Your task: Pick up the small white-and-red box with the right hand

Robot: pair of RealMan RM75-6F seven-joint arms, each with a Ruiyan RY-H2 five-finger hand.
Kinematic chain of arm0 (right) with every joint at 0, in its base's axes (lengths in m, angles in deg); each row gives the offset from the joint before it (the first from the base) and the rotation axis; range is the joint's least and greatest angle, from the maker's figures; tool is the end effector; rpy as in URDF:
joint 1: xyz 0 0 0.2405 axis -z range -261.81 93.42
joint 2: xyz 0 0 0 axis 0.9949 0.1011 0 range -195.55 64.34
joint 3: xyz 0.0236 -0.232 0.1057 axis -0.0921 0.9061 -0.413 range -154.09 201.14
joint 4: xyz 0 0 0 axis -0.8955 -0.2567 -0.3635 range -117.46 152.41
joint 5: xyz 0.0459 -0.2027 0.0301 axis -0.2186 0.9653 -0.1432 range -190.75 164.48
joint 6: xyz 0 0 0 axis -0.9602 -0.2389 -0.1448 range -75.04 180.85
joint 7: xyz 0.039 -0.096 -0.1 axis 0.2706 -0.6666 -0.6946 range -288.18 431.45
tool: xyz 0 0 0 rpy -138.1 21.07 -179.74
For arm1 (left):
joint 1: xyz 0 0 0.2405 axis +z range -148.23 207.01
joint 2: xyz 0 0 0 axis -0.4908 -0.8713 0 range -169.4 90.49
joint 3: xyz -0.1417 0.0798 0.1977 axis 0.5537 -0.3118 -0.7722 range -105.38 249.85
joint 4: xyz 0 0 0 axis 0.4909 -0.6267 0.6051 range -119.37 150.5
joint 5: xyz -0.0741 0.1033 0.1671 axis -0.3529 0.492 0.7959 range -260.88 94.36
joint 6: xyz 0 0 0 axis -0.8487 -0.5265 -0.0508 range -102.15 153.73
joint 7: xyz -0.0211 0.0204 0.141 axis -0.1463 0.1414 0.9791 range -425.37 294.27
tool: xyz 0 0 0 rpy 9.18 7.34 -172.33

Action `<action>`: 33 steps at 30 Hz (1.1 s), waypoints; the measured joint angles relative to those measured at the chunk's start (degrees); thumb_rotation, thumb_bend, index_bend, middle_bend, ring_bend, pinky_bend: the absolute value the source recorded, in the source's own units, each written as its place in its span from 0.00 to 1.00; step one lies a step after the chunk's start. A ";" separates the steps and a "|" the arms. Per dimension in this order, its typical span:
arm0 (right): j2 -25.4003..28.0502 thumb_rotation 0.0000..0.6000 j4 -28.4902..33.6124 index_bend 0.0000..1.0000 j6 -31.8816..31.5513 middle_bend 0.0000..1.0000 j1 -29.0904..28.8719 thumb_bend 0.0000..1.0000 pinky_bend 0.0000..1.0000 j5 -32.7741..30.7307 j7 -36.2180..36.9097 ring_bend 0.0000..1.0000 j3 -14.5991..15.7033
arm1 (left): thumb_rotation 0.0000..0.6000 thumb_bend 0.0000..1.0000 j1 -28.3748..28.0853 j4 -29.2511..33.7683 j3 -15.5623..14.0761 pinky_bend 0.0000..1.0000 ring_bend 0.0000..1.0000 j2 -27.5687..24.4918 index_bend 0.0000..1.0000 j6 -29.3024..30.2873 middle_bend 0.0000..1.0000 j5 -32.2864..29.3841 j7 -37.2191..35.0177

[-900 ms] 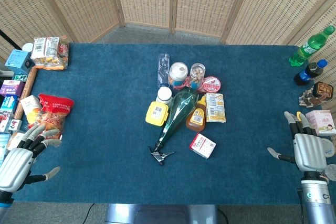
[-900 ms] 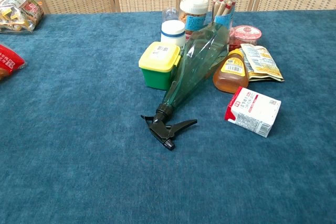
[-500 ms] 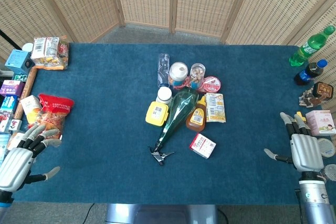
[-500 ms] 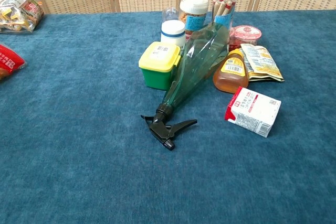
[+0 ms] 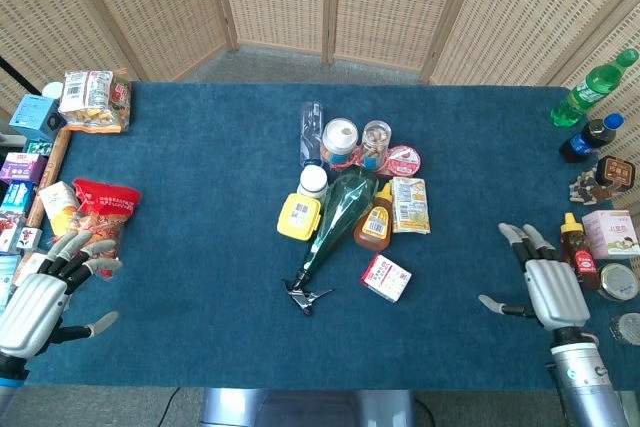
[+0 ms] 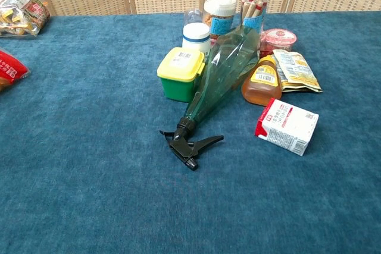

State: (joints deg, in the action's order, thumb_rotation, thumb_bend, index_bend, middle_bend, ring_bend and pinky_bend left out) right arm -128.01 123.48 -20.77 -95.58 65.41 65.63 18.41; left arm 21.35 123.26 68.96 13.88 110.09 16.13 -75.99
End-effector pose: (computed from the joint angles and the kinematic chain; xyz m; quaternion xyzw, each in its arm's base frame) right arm -0.2612 -0.2127 0.1308 0.6091 -0.4581 0.3843 0.5210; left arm -0.2401 0.1646 0.1676 -0.6376 -0.4351 -0.4686 0.4297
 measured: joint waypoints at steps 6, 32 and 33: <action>-0.79 0.79 2.32 0.00 2.64 0.00 -1.68 0.05 0.10 0.24 -3.46 0.00 0.73 | 1.00 0.24 -1.32 0.23 0.50 0.00 0.00 -1.24 0.31 -0.91 0.21 0.39 -1.20; -16.58 0.79 7.17 0.00 3.91 0.00 -8.91 0.00 0.04 -12.48 -28.94 0.00 -0.50 | 1.00 0.24 -1.87 -1.82 -0.06 0.00 0.00 -0.54 0.31 -0.10 0.21 1.40 -4.83; -16.85 0.79 7.08 0.00 3.94 0.00 -9.12 0.00 0.04 -12.80 -29.32 0.00 -0.48 | 1.00 0.24 -1.86 -1.82 -0.07 0.00 0.00 -0.54 0.31 -0.05 0.20 1.37 -4.83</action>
State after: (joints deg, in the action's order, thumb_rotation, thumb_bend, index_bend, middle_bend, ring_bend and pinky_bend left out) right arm -144.86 130.57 -16.83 -104.70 52.61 36.32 17.93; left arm 19.50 121.44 68.89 13.34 110.04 17.51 -80.82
